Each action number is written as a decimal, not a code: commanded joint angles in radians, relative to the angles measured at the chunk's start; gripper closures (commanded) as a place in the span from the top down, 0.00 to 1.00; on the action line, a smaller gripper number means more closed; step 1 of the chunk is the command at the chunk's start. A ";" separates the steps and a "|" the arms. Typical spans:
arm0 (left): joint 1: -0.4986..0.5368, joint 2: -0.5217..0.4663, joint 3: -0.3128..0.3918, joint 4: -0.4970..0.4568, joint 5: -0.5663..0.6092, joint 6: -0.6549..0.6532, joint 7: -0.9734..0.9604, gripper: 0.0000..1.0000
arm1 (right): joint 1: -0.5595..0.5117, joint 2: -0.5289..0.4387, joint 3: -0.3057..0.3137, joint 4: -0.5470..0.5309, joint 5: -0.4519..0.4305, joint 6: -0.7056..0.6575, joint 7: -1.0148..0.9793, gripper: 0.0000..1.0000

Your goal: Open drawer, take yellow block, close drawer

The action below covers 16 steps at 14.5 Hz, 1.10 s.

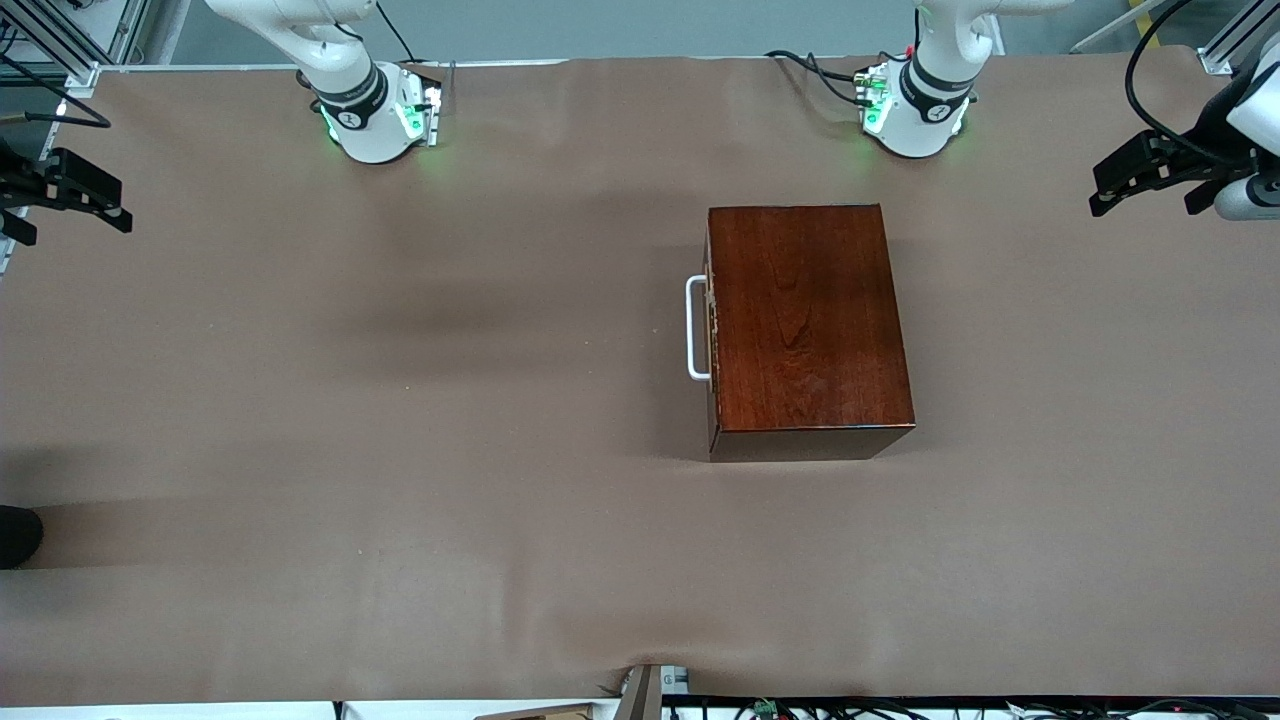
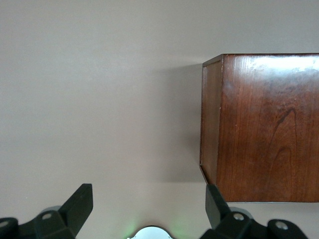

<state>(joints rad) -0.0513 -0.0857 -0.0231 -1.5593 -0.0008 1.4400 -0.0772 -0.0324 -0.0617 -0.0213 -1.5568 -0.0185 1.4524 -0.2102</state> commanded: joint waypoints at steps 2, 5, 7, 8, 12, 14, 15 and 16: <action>0.010 -0.005 -0.003 0.013 0.002 -0.032 0.014 1.00 | -0.006 0.011 0.006 0.020 -0.005 -0.006 -0.003 1.00; 0.011 -0.003 0.000 0.013 0.004 -0.032 0.014 1.00 | -0.006 0.011 0.006 0.020 -0.005 -0.006 -0.001 1.00; 0.011 -0.003 0.000 0.013 0.002 -0.032 0.014 1.00 | -0.009 0.011 0.006 0.020 -0.005 -0.006 -0.003 1.00; 0.013 -0.002 0.000 0.015 0.002 -0.032 0.014 1.00 | -0.009 0.011 0.006 0.020 -0.005 -0.006 -0.003 1.00; 0.022 0.003 0.003 0.039 0.008 -0.032 0.014 1.00 | -0.011 0.014 0.006 0.020 -0.005 -0.004 -0.003 1.00; 0.022 0.007 0.002 0.039 0.009 -0.033 0.014 1.00 | -0.012 0.014 0.006 0.020 -0.005 -0.004 -0.001 1.00; 0.021 0.009 0.002 0.038 0.009 -0.033 0.014 1.00 | -0.012 0.014 0.006 0.020 -0.005 -0.004 -0.003 1.00; 0.018 0.009 0.000 0.038 0.007 -0.033 0.010 1.00 | -0.015 0.014 0.006 0.020 -0.005 -0.004 -0.003 1.00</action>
<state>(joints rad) -0.0408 -0.0855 -0.0141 -1.5452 -0.0008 1.4288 -0.0772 -0.0327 -0.0577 -0.0224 -1.5568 -0.0185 1.4525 -0.2101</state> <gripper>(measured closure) 0.000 0.000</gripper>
